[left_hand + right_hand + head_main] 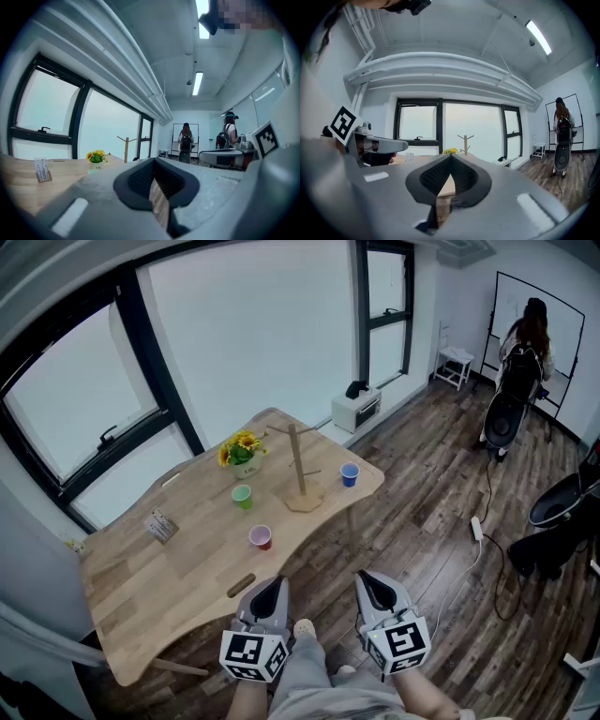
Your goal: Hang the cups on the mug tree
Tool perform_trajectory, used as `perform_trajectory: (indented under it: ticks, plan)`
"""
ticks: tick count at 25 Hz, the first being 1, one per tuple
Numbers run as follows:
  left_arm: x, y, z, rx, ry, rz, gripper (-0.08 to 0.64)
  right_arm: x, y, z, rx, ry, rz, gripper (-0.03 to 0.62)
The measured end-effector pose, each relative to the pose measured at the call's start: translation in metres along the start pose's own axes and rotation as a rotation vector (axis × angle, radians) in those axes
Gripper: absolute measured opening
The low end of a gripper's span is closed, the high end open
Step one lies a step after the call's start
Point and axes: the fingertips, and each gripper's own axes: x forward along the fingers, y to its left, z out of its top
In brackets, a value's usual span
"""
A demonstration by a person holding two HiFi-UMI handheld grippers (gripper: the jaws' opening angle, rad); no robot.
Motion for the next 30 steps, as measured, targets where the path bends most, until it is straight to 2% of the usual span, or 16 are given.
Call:
perform_trajectory:
  ticks: [8,19,25,30]
  plan:
    - [0.030,0.028,0.008,0.005,0.006,-0.014,0.002,0.037,-0.006,0.010,-0.002,-0.019,0.006,-0.002]
    - [0.090,0.086,0.007,-0.018,0.018,-0.021,0.002,0.109,-0.043,0.008,-0.027,0.008,-0.070,0.002]
    - [0.124,0.115,0.007,-0.039,0.025,-0.033,0.002,0.149,-0.061,0.002,-0.020,0.041,-0.100,0.041]
    - [0.149,0.142,0.003,-0.056,0.041,-0.045,0.002,0.185,-0.071,-0.006,-0.015,0.083,-0.118,0.109]
